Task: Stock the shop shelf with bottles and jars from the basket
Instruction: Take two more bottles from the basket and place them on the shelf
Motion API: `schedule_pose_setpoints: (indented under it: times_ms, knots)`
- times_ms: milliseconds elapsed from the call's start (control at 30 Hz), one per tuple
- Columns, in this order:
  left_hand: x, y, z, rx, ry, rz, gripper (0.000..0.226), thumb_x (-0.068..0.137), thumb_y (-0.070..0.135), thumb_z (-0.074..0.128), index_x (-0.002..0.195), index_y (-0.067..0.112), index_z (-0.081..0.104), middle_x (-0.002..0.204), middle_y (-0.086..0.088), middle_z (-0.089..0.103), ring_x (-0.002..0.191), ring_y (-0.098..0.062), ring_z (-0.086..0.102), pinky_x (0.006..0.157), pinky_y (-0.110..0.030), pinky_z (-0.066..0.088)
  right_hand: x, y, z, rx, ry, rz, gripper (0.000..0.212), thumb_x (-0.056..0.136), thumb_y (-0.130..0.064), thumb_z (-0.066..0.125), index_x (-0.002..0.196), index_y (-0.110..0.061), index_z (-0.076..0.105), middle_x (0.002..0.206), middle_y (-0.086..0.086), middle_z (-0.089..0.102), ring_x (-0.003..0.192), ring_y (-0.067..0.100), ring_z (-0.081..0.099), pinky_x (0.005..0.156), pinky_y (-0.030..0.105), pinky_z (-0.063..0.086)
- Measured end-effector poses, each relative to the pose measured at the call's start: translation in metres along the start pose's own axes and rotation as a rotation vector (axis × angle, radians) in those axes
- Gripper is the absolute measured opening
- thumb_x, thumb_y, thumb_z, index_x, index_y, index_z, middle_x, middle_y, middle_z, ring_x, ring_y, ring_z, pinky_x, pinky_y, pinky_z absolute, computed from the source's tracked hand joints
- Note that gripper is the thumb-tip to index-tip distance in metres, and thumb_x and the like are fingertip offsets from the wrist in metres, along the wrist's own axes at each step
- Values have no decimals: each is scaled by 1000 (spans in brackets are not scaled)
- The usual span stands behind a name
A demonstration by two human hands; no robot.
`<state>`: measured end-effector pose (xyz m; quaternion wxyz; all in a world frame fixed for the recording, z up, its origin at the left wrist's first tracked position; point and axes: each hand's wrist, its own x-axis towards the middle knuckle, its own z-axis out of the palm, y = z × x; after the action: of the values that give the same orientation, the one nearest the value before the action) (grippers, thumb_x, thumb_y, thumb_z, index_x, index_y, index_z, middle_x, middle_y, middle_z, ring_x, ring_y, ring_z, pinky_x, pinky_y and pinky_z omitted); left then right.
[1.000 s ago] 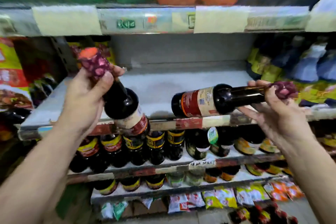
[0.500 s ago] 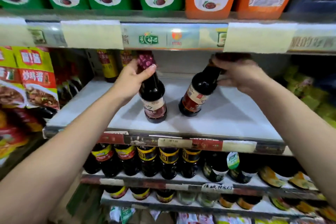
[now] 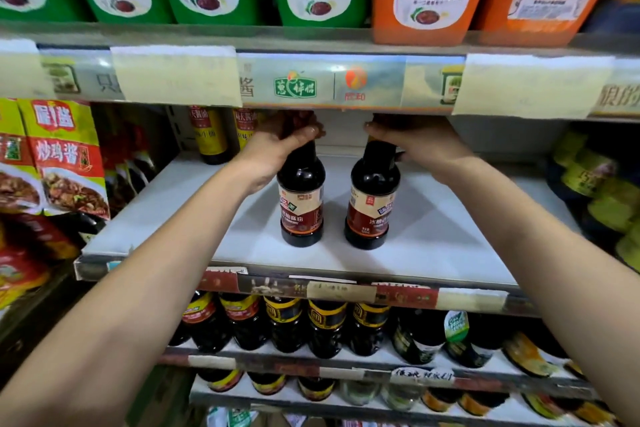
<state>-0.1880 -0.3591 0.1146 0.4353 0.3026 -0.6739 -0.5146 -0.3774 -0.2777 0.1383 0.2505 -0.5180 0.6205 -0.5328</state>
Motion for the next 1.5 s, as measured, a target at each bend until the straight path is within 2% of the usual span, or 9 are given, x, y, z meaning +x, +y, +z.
schedule_pose_setpoints:
  times_ms: [133,233,400,500,667,767,933,1200,1500]
  knots:
    - [0,-5,-1,128,-23,39,40,87,12,56,126,6,48,121,-3,58,110,-12,55,100,-24,42,5,11,2,-137,32,-79,18,74,-41,70,87,-32,62,112,4,67,104,19,63,95,41,50]
    - [-4,-7,-3,225,-58,34,44,85,15,59,127,10,46,122,0,56,112,-12,53,99,-23,42,-2,20,9,-158,-6,-99,39,81,-38,64,115,-22,55,119,4,62,110,20,57,97,37,45]
    - [-36,-58,-13,161,-131,-122,85,69,-5,72,136,18,26,118,7,51,108,-9,51,92,-25,43,-29,69,10,-52,-196,25,84,68,-14,78,135,-24,29,118,-5,51,107,13,53,89,28,45]
    - [-48,-88,-14,214,-183,-185,95,62,-7,76,137,17,22,115,10,51,113,-11,49,99,-32,42,-38,100,13,-85,-241,104,106,60,-7,82,140,-25,15,114,-6,50,108,17,53,88,29,46]
    - [-44,-106,-13,225,-154,-185,83,62,-7,77,125,20,31,118,2,51,116,-14,47,98,-28,38,-41,119,22,-175,-233,87,95,58,-7,84,133,-17,27,111,-9,54,112,17,53,100,36,42]
    - [-40,-113,-17,262,-153,-152,80,59,7,82,120,26,33,117,4,53,117,-17,50,100,-33,39,-38,123,24,-206,-171,91,90,55,-16,86,128,-20,35,112,-4,58,109,19,57,97,35,45]
    - [-27,-115,-13,292,-94,-153,81,63,8,81,128,18,33,125,-2,54,119,-19,51,102,-39,41,-28,122,35,-209,-77,121,89,53,-22,88,127,-21,38,121,2,60,111,21,56,93,31,45]
    - [16,-123,-3,221,-15,-209,78,66,7,79,126,18,30,119,2,53,114,-16,51,94,-31,40,9,118,63,-142,10,119,82,58,-15,85,127,-16,40,126,4,57,103,10,49,87,23,38]
    - [80,-156,-6,241,151,-113,73,70,4,74,129,7,33,133,-12,51,124,-25,47,98,-31,37,80,142,94,-174,117,73,80,62,-18,84,129,-12,41,129,8,57,118,23,53,88,23,39]
